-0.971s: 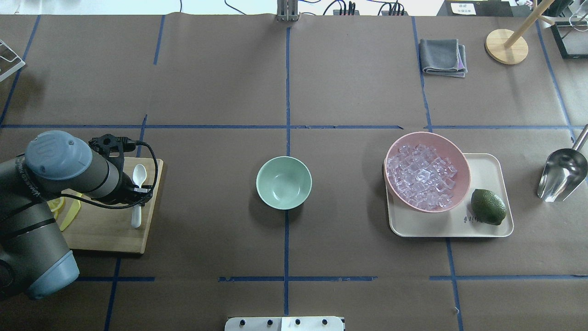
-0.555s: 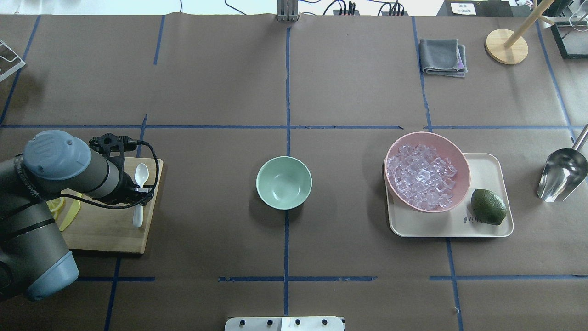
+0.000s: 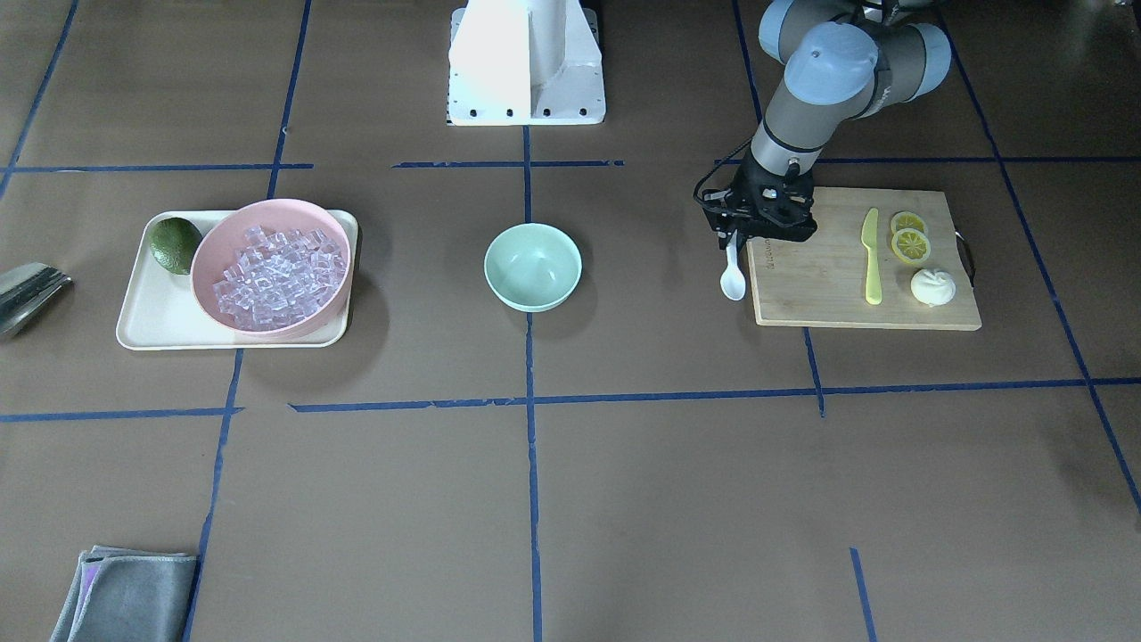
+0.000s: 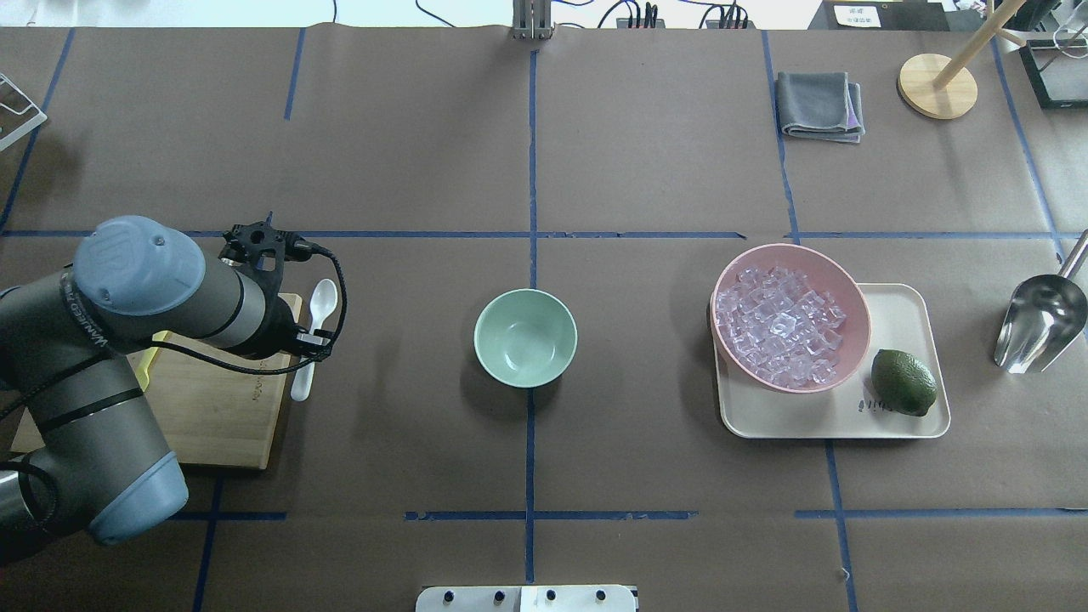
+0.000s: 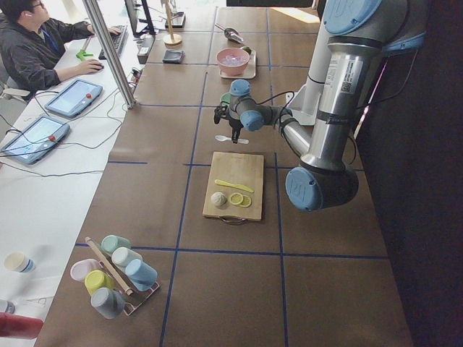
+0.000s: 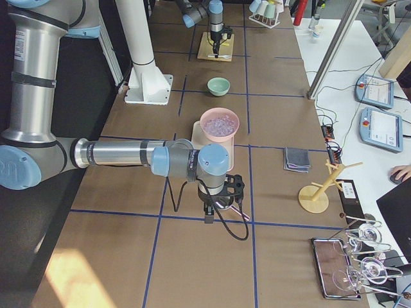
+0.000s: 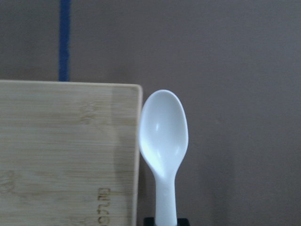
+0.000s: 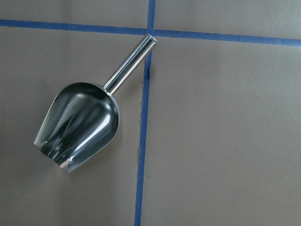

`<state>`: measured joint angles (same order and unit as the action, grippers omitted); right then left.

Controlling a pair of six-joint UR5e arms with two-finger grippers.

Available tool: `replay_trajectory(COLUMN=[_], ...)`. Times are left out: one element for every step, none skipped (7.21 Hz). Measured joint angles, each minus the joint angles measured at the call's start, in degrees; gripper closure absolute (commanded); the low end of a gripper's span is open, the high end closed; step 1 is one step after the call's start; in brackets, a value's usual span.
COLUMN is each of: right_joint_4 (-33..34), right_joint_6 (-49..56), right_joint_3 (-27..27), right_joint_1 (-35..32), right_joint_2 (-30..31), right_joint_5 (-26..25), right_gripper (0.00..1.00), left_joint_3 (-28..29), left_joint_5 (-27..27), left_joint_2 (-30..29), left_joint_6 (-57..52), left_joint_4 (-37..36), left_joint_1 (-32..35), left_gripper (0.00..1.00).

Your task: Put spoon and ice into bowl

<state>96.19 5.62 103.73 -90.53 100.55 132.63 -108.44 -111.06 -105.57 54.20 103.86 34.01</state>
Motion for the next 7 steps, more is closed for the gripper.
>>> replay_trajectory(right_joint_4=[0.02,0.04,0.04,0.05,0.05,0.05,0.05], right_joint_6=[0.00,0.00,0.00,0.00,-0.02,-0.06,-0.07], right_joint_3=[0.00,-0.02,-0.02,-0.02,-0.05,-0.14,-0.24], right_joint_1=[0.00,-0.01,-0.05,-0.07,-0.08,-0.08,-0.07], right_joint_2=[0.00,0.00,0.00,0.00,0.00,0.00,0.00], right_joint_5=[0.00,0.00,0.00,0.00,0.00,0.00,0.00], right_gripper=[0.00,0.00,0.00,0.00,0.00,0.00,0.00], left_joint_3=[0.28,0.68,1.41,2.78,5.02,7.56,9.88], left_joint_5=[-0.04,-0.12,-0.08,-0.05,-0.04,-0.03,-0.01], left_joint_2=[-2.30,-4.80,-7.88,-11.33,-15.25,-18.74,-21.40], left_joint_6=[-4.89,-8.62,-11.08,-12.09,-12.46,-12.53,-12.39], left_joint_4=[-0.11,-0.39,-1.03,-1.87,-2.83,-3.66,-4.11], left_joint_1=[-0.29,-1.11,-2.48,-3.74,-4.48,-4.87,-5.34], left_gripper=[1.00,1.00,1.00,1.00,1.00,0.99,0.88])
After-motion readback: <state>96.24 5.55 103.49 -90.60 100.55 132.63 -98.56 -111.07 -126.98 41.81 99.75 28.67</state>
